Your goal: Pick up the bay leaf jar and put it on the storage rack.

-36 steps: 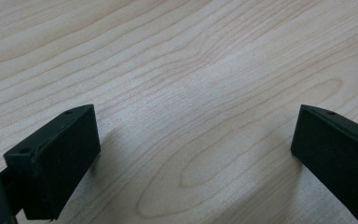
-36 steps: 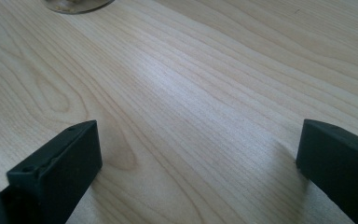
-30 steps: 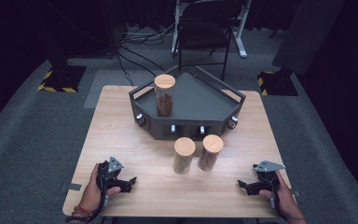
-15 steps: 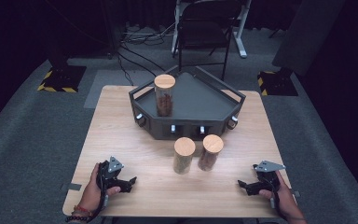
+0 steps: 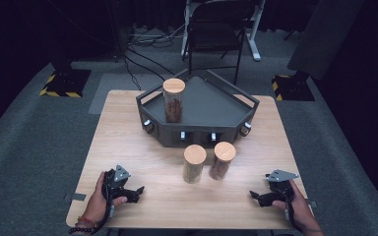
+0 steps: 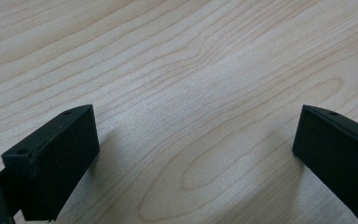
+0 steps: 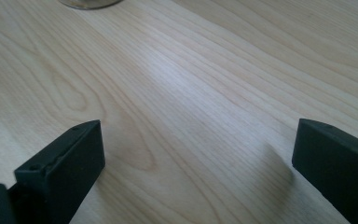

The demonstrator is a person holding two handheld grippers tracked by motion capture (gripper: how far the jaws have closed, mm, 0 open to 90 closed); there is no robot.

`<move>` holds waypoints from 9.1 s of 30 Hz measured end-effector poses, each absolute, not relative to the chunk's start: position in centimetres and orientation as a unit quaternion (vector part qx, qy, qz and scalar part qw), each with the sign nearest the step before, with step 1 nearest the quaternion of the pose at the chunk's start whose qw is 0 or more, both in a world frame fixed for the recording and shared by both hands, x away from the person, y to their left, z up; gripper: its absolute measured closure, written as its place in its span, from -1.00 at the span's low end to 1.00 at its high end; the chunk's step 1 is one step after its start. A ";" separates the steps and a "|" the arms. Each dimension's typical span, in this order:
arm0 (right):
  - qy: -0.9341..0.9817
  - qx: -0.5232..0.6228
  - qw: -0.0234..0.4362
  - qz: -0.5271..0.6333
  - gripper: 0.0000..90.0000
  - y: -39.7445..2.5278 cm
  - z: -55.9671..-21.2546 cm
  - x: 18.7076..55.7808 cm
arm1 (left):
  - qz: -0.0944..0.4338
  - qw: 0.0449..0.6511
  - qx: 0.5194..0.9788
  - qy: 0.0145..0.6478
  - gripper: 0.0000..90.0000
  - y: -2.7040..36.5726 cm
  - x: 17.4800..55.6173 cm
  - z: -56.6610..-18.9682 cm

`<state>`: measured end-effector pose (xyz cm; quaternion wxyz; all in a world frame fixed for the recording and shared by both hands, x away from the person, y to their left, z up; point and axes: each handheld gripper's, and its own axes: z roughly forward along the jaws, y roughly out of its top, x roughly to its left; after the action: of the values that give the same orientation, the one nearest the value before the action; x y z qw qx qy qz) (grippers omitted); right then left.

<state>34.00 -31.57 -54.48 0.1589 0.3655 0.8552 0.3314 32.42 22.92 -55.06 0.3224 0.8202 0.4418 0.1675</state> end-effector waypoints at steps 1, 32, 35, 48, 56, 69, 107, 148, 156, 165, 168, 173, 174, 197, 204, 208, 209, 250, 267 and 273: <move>0.856 0.363 0.160 0.332 -0.94 -31.4 -54.3 33.9 | 0.167 0.322 0.820 0.442 -1.00 22.9 32.4 -55.1; 0.876 0.283 0.144 0.362 -0.92 -24.7 -50.0 31.0 | 0.167 0.322 0.820 0.442 -1.00 22.9 32.4 -55.1; 0.876 0.281 0.145 0.365 -0.92 -24.3 -50.0 30.8 | 0.167 0.322 0.820 0.442 -1.00 22.9 32.4 -55.1; 0.868 0.294 0.138 0.376 -0.89 -22.3 -49.7 30.6 | 0.167 0.322 0.820 0.442 -1.00 22.9 32.4 -55.1; 0.868 0.291 0.137 0.377 -0.88 -20.9 -49.3 30.4 | 0.167 0.322 0.821 0.442 -1.00 22.9 32.4 -55.1; 0.870 0.288 0.138 0.375 -0.90 -18.7 -49.2 30.5 | 0.167 0.322 0.821 0.442 -1.00 22.9 32.4 -55.1; 0.863 0.301 0.152 0.376 -0.88 -12.3 -48.4 31.3 | 0.167 0.322 0.821 0.441 -0.99 22.9 32.4 -55.1; 0.805 0.416 0.218 0.363 -0.69 -8.1 -49.4 33.5 | 0.167 0.322 0.821 0.441 -0.99 22.9 32.4 -55.1; 0.793 0.437 0.246 0.346 -0.55 -7.3 -49.8 33.8 | 0.170 0.321 0.820 0.441 -0.99 22.9 32.3 -55.0; 0.786 0.446 0.249 0.348 -0.47 -7.1 -49.7 34.0 | 0.170 0.321 0.820 0.442 -0.99 22.9 32.3 -55.0; 0.784 0.447 0.244 0.354 -0.46 -7.2 -49.7 34.1 | 0.170 0.321 0.820 0.442 -0.99 22.9 32.4 -55.0; 0.786 0.442 0.242 0.358 -0.46 -7.3 -49.7 34.1 | 0.170 0.322 0.820 0.442 -0.99 22.9 32.4 -55.1; 0.786 0.442 0.241 0.359 -0.46 -7.3 -49.7 34.1 | 0.169 0.322 0.820 0.442 -0.99 22.9 32.4 -55.1; 0.790 0.411 0.252 0.380 -0.45 -7.7 -47.5 33.2 | 0.170 0.322 0.820 0.442 -0.99 22.9 32.4 -55.1; 0.787 0.405 0.242 0.397 -0.45 -8.3 -45.5 33.2 | 0.170 0.322 0.820 0.442 -0.99 22.9 32.3 -55.1; 0.789 0.399 0.241 0.400 -0.45 -8.4 -44.9 33.2 | 0.170 0.322 0.820 0.442 -0.99 22.9 32.3 -55.1; 0.791 0.398 0.229 0.405 -0.45 -8.5 -44.2 33.3 | 0.169 0.321 0.820 0.442 -0.99 22.9 32.3 -55.0; 0.798 0.380 0.224 0.410 -0.45 -10.3 -37.2 38.1 | 0.170 0.322 0.820 0.442 -0.99 22.9 32.3 -55.1; 0.800 0.376 0.231 0.407 -0.45 -11.2 -35.7 40.3 | 0.170 0.322 0.820 0.442 -0.99 22.9 32.3 -55.1; 0.797 0.378 0.233 0.409 -0.45 -11.5 -35.2 41.1 | 0.170 0.322 0.820 0.442 -0.99 22.9 32.3 -55.1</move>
<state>41.08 -11.48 -35.25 0.2333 0.3781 0.7970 0.4091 32.34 22.89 -55.05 0.3216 0.8200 0.4421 0.1696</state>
